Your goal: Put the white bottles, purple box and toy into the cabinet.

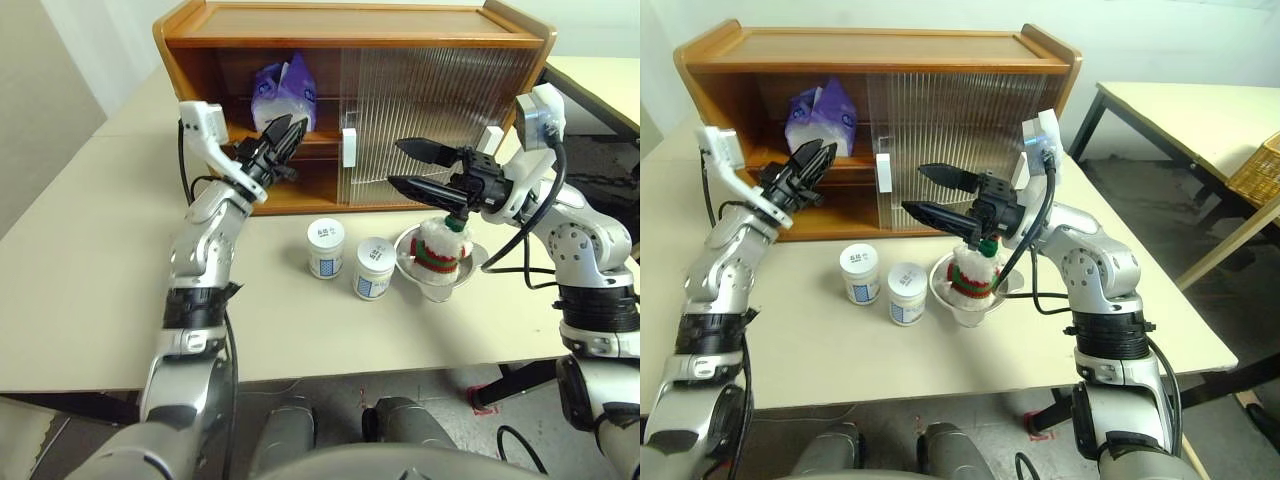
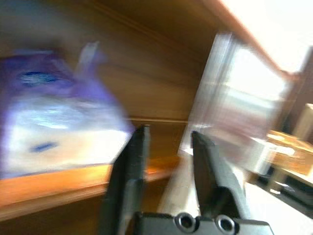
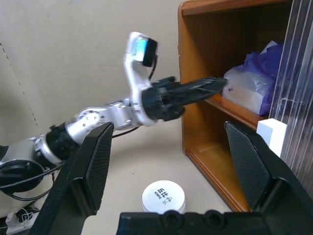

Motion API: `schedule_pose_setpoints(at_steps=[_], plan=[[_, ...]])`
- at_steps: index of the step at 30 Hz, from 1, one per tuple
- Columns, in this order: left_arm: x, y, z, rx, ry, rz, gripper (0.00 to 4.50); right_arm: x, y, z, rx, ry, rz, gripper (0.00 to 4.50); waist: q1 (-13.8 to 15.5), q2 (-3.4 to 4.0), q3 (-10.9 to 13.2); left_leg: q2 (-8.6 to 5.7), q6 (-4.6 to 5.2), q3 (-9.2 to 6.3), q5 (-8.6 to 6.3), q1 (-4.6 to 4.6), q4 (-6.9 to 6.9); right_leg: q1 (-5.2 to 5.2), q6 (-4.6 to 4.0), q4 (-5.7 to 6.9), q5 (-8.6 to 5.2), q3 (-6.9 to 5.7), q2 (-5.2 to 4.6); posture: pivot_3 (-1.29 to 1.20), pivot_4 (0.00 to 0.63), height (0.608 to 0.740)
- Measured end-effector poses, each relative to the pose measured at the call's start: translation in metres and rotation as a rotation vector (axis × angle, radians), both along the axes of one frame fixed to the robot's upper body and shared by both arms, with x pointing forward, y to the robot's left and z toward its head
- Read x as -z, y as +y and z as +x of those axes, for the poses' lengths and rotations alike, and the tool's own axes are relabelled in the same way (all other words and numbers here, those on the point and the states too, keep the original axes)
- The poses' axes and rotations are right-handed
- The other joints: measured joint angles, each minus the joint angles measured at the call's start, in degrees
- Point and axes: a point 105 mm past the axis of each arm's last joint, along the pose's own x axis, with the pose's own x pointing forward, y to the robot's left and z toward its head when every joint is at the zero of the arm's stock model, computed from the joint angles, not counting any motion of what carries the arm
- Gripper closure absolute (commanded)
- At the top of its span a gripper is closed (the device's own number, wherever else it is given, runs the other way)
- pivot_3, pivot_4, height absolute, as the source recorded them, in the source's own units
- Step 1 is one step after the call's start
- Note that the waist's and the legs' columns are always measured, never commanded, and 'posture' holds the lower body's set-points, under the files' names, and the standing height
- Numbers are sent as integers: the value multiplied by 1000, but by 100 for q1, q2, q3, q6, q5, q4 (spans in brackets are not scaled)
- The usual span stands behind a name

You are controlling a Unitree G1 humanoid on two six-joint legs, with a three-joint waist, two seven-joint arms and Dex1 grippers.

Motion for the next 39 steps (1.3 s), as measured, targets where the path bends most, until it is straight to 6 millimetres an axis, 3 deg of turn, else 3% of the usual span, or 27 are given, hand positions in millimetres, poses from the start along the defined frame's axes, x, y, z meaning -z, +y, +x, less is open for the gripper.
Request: schedule_pose_setpoints(at_steps=[5,14,18,30,39], plan=[[30,16,-33,81,24,138,56,0,0,0,-1,1,0,0,-19,2,0,17,-3,-40,-1,4,-5,-5,-13,3,-4,2,-10,-46,36,740],[90,38,-84,223,132,319,56,0,0,1,-7,5,1,0,-2,21,-12,50,-12,-73,-7,-60,-19,-82,-41,7,-11,3,-26,-37,27,740],[109,37,-94,266,119,444,56,-2,1,2,-11,0,2,0,19,27,-16,52,-12,-74,-7,-90,-20,-115,-102,11,24,3,-27,-36,26,740],[138,30,-91,253,170,466,56,-4,1,1,-18,-8,1,0,-9,41,-30,54,-3,-71,-2,-93,-19,-117,-84,11,27,2,-23,-50,13,740],[148,18,-71,244,206,381,56,-4,1,1,-17,-11,-2,0,-33,51,-40,54,14,-68,11,-82,-8,-100,-48,11,35,3,-24,-64,13,740]])
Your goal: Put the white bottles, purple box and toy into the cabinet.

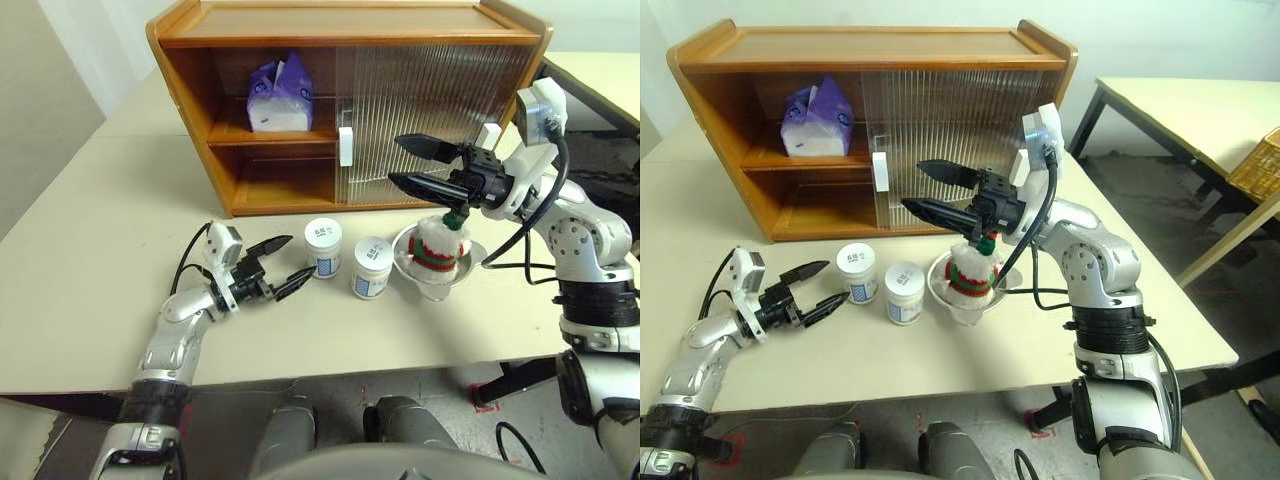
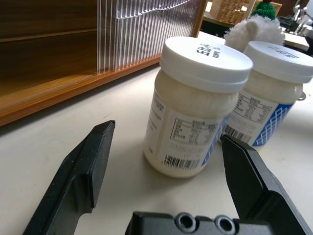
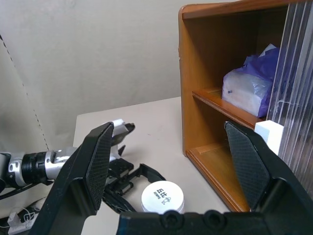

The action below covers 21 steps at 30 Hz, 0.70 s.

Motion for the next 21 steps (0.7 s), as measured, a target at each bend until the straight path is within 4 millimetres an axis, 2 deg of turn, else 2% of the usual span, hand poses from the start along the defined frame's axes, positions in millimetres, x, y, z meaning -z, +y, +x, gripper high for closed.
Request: schedule_pose_setpoints(at_steps=[11,21], plan=[[-3,-19,4,59,-8,-5,56,-1,-1,-1,11,-10,-9,0,-38,0,0,-5,5,2,9,9,7,13,23,0,1,0,1,-86,15,740],[8,-17,10,54,23,18,56,-1,-1,-1,22,-8,-11,0,-58,1,-1,-5,6,2,10,10,6,13,25,0,1,2,0,-98,17,740]])
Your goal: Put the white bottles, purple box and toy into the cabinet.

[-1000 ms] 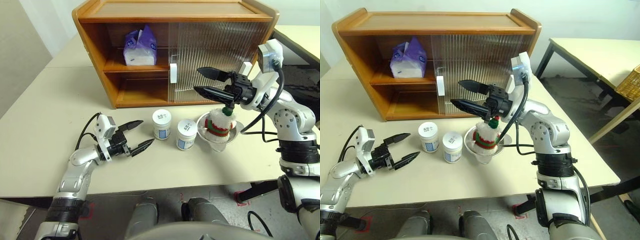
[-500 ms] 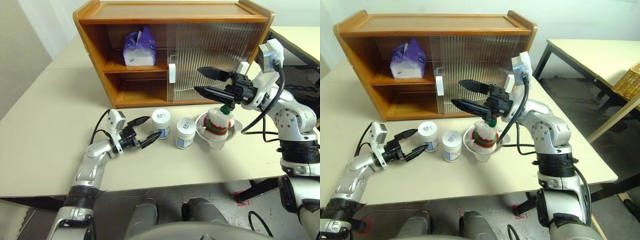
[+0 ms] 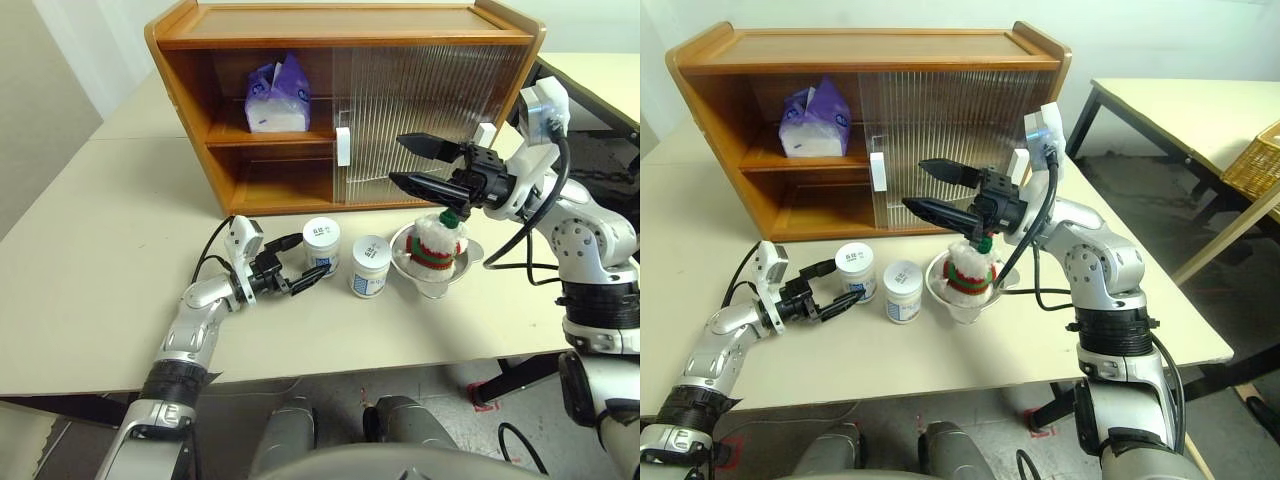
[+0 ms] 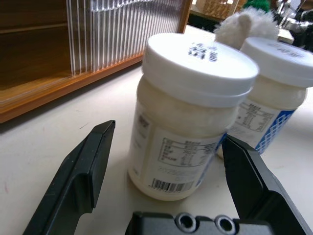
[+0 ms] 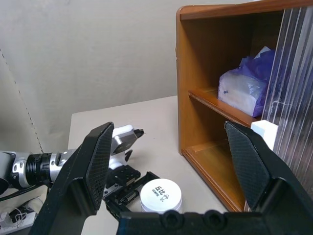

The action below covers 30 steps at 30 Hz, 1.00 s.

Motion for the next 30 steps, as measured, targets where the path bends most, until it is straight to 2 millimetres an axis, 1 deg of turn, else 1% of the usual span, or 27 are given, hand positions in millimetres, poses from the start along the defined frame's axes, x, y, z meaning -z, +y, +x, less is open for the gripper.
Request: schedule_pose_setpoints(at_steps=[7,8,9,11,12,21,24,27,30], plan=[[5,0,0,-1,10,-4,56,0,0,0,4,0,-2,0,-11,0,0,-1,0,0,0,0,0,0,2,0,0,0,1,-97,17,740],[5,0,0,-1,9,-4,452,0,0,0,4,0,-2,0,-12,0,0,-1,0,0,0,0,0,0,2,0,0,0,0,-97,17,740],[4,-1,0,0,7,-5,667,0,0,0,4,1,-2,0,-12,0,0,-1,0,0,0,0,0,0,3,0,0,0,0,-97,17,740],[5,-1,0,2,5,-7,1328,0,-1,0,5,1,-2,0,-14,0,0,-1,0,0,0,0,0,0,3,0,0,0,0,-97,17,740],[5,-1,0,2,4,-8,1447,0,-1,0,5,1,-2,0,-15,0,0,-1,1,0,0,0,0,0,3,0,0,0,1,-97,17,740],[6,0,2,-21,3,-34,1452,0,-1,0,7,1,-1,0,-16,0,0,-2,3,0,2,0,0,1,4,0,1,0,0,-95,16,740],[4,8,12,-99,4,-72,1452,0,0,0,6,1,0,0,-19,0,0,-1,6,0,5,0,0,1,7,1,3,0,1,-87,17,740],[-11,19,25,-172,-36,-125,1452,0,0,0,4,2,2,0,-15,0,0,-2,6,0,7,-1,0,1,9,0,4,-1,1,-87,17,740],[-30,23,37,-209,-88,-180,1452,0,1,0,2,3,6,0,-11,0,0,-8,6,2,7,-2,1,3,18,-2,5,0,-2,-83,18,740]])
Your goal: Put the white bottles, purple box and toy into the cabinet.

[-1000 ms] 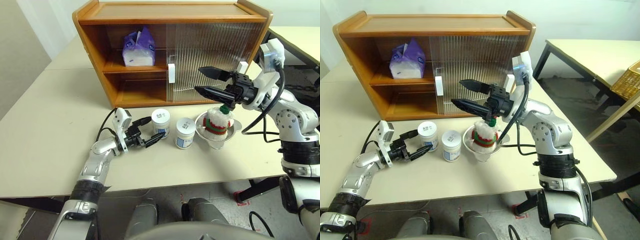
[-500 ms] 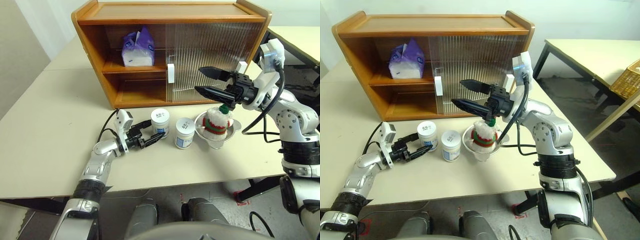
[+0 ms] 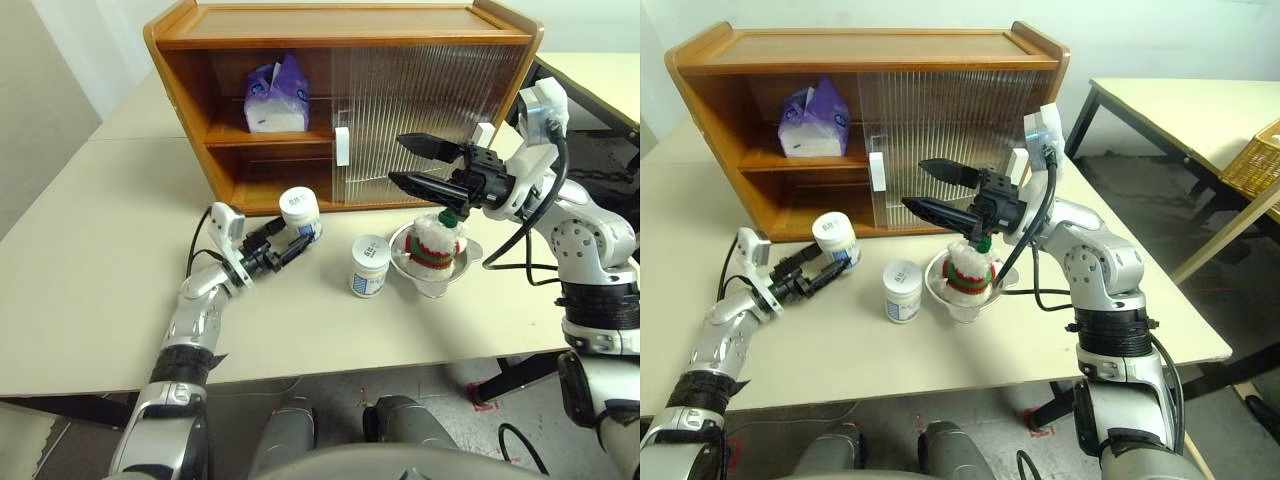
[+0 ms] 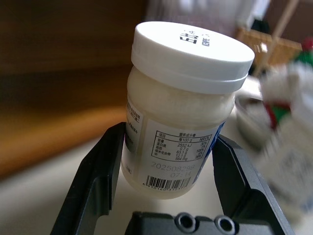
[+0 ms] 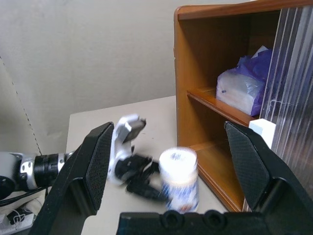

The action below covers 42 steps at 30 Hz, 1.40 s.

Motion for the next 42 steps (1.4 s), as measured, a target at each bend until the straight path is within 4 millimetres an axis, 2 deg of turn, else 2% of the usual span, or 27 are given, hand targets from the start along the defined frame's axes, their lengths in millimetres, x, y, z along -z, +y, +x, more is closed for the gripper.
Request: schedule_pose_setpoints(at_steps=[7,15,24,33,42], plan=[[-14,9,26,-115,1,-62,1452,0,0,0,-2,0,2,0,-1,0,0,-3,1,3,1,2,4,5,40,-3,19,2,-1,-95,19,740],[8,21,45,-257,114,-6,1452,3,-1,0,6,10,2,0,-7,-3,2,-12,2,4,3,9,6,12,39,-4,18,3,-1,-98,19,740],[4,35,75,-495,125,36,1452,4,-1,0,8,12,1,0,-14,-5,4,-40,2,12,6,15,9,21,54,-9,26,4,1,-103,19,740],[3,25,91,-616,132,74,1452,4,-1,-1,7,8,0,0,-44,-7,5,-48,4,42,8,18,11,28,71,-14,29,2,16,-135,9,740],[7,13,96,-632,154,89,1452,2,-3,-3,18,-6,-15,0,-176,-8,5,-56,14,71,13,21,12,39,84,-27,32,-8,17,-146,5,740]])
